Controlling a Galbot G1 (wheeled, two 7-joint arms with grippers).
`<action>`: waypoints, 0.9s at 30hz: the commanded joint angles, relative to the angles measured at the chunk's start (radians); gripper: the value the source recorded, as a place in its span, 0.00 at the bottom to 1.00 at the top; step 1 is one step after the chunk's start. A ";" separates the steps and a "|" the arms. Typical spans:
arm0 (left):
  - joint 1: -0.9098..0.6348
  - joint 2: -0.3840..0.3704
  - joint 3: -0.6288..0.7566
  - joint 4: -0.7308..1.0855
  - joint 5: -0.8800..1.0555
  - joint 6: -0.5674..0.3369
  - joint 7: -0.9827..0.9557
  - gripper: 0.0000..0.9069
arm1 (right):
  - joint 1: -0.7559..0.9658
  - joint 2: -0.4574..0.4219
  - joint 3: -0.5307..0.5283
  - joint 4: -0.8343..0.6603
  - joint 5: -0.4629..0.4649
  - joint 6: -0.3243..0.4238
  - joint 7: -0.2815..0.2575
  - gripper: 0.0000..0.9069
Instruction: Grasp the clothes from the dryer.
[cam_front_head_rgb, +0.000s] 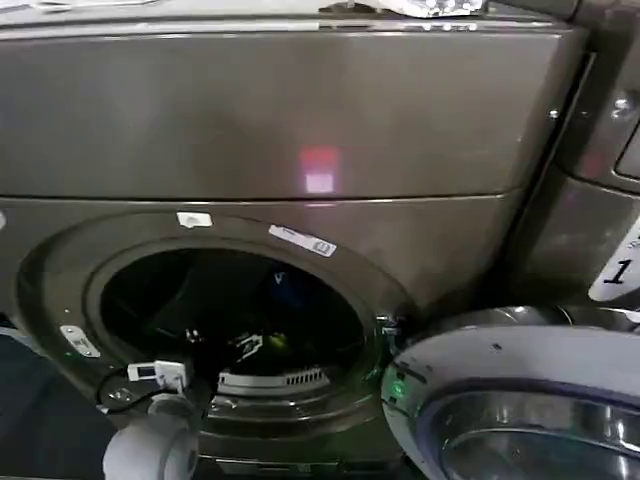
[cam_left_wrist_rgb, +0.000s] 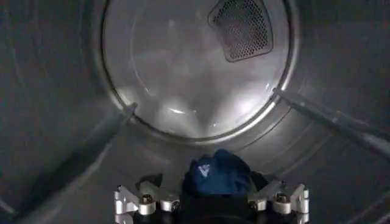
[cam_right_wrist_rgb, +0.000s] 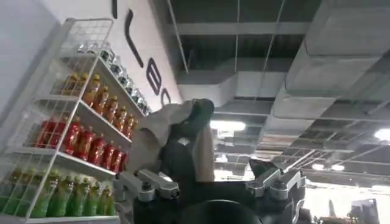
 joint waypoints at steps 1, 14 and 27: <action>-0.202 -0.008 0.008 0.270 0.078 -0.017 0.026 1.00 | -0.004 -0.001 0.001 0.003 0.002 0.002 0.001 1.00; -0.325 0.013 -0.040 0.308 1.066 -0.454 1.047 1.00 | -0.016 -0.012 0.009 0.001 0.005 0.001 -0.001 1.00; -0.435 0.010 0.010 0.358 1.362 -0.865 1.319 1.00 | -0.021 -0.010 0.015 0.002 0.002 -0.001 -0.002 1.00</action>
